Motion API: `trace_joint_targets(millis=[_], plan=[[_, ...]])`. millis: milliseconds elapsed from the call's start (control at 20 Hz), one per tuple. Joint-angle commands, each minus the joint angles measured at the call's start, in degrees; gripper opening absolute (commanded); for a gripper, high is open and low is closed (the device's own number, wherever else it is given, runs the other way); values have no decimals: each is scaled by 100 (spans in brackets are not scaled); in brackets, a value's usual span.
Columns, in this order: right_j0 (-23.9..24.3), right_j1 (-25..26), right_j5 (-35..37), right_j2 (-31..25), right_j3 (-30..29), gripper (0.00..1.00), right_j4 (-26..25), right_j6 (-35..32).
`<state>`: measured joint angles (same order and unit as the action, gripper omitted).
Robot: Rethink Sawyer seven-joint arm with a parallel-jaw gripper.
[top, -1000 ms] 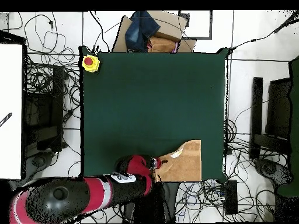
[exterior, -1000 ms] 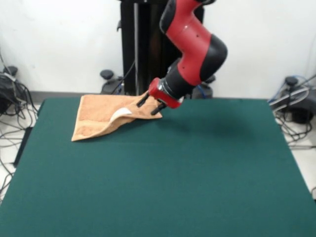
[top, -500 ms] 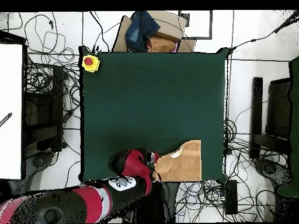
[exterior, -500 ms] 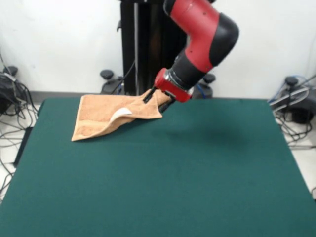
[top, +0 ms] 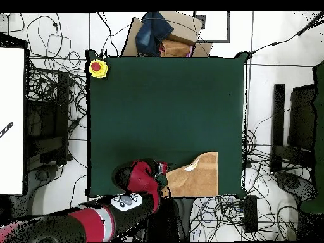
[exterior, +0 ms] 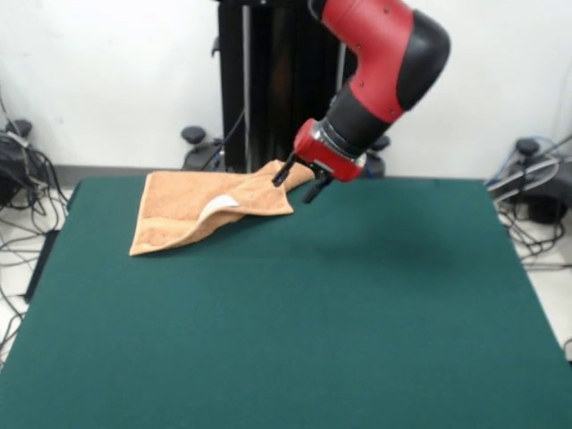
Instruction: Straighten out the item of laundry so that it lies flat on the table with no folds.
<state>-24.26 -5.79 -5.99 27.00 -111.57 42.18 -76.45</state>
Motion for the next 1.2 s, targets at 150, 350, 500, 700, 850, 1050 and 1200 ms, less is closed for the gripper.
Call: trace_joint_targets(millis=[150,350,500,700,850,1050,1200], plan=[[-89,941,1544,-676,741,100,47,-1243],[-206,1345,1905,-488,1161,100,-24,-1220],[-313,1659,1984,-356,1484,100,37,-1319],[-599,2426,1736,-12,2144,100,528,-1791],[-873,2878,1441,178,2461,100,1117,-2275],[-1084,3200,1671,469,2746,100,1379,-2506],[-1105,3373,1543,519,2821,100,1438,-2405]])
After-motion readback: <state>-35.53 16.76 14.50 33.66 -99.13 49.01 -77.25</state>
